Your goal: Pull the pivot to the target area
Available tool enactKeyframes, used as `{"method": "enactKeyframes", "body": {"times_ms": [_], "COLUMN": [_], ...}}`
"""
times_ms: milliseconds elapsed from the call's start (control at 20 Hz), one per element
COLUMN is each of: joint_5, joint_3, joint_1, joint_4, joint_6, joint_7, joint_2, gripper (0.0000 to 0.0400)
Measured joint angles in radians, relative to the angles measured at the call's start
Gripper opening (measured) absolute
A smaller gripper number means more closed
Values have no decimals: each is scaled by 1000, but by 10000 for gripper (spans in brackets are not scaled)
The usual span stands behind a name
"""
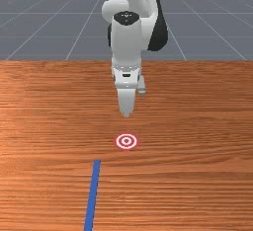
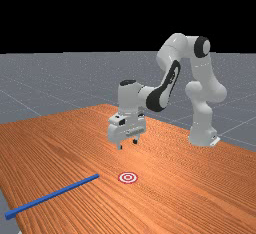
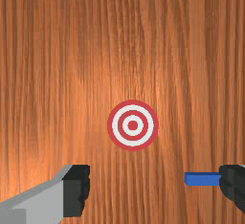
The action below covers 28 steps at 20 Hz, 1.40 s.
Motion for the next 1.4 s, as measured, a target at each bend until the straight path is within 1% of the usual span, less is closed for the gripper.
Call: {"method": "enactKeyframes", "body": {"times_ms": [50,100,150,200,250,300,400,450,500,600,700,750,900,950,1050,1100,1300,1350,1400], "joint_5": [0,0,0,0,0,0,0,0,-2,-4,-12,-10,-13,-8,-7,-14,-18,-8,-11], "joint_3": [0,0,0,0,0,0,0,0,4,7,25,22,32,22,20,33,40,21,25], "joint_1": [0,0,0,0,0,0,0,0,-3,-6,-33,-35,-78,-84,-112,-139,-218,-215,-224], "joint_4": [0,0,0,0,0,-13,-1,2,39,75,76,56,61,63,70,76,110,115,115], "joint_6": [0,0,0,0,0,29,23,23,-9,-23,-23,-15,-18,-19,-22,-24,-39,-40,-38], "joint_7": [0,0,0,0,0,0,0,0,-21,-41,-170,-164,-307,-289,-349,-462,-674,-594,-625], "joint_2": [0,0,0,0,0,-4,2,5,24,47,48,36,38,40,44,48,69,71,72], "gripper": [243,148,90,54,33,20,7,5,3,1,0,0,0,0,0,0,0,0,0]}}
